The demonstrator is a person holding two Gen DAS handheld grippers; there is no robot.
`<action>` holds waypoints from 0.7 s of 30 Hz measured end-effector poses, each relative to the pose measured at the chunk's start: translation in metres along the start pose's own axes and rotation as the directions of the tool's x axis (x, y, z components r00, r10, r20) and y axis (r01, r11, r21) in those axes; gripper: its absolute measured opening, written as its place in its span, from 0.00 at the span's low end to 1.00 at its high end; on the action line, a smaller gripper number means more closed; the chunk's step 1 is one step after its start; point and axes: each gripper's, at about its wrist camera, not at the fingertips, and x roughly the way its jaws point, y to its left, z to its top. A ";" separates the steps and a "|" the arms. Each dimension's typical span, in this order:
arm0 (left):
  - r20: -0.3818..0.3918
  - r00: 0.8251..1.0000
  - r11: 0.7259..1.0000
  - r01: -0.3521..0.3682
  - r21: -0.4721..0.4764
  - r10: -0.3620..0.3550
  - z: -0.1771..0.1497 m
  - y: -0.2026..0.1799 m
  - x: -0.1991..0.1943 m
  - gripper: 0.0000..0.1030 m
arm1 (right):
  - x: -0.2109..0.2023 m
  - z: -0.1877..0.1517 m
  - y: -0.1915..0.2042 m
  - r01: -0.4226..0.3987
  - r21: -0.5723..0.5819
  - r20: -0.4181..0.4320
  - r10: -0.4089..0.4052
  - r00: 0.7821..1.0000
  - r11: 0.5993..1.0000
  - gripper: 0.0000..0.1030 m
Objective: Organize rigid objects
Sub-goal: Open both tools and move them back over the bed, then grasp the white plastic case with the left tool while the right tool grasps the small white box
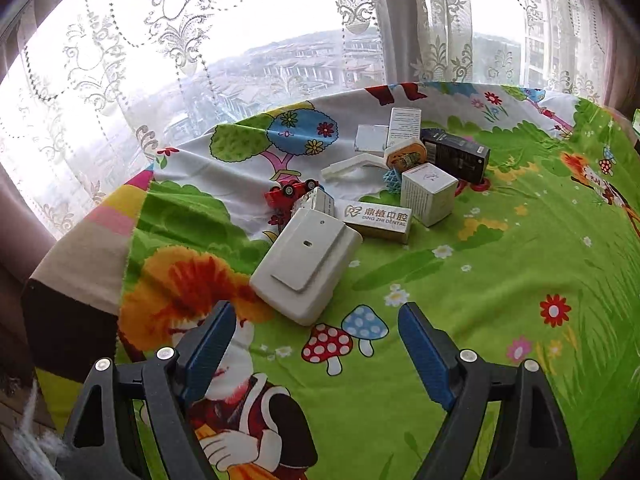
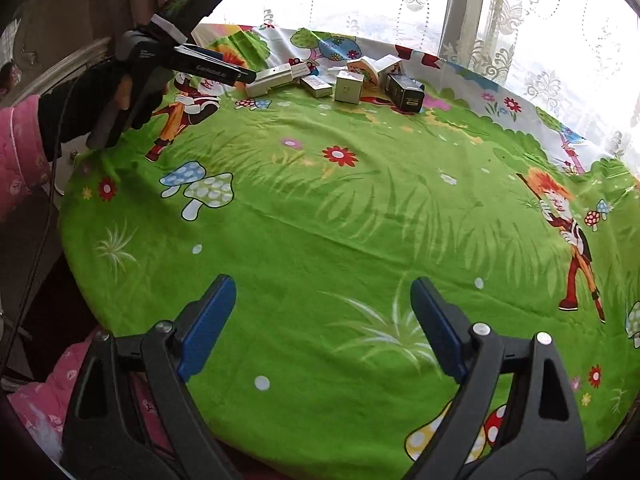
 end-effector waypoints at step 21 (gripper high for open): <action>-0.060 0.996 0.969 0.053 -0.240 -0.069 -0.074 -0.043 -0.038 0.67 | 0.110 0.103 -0.050 -0.036 0.060 -0.023 0.037 0.999 0.998 0.88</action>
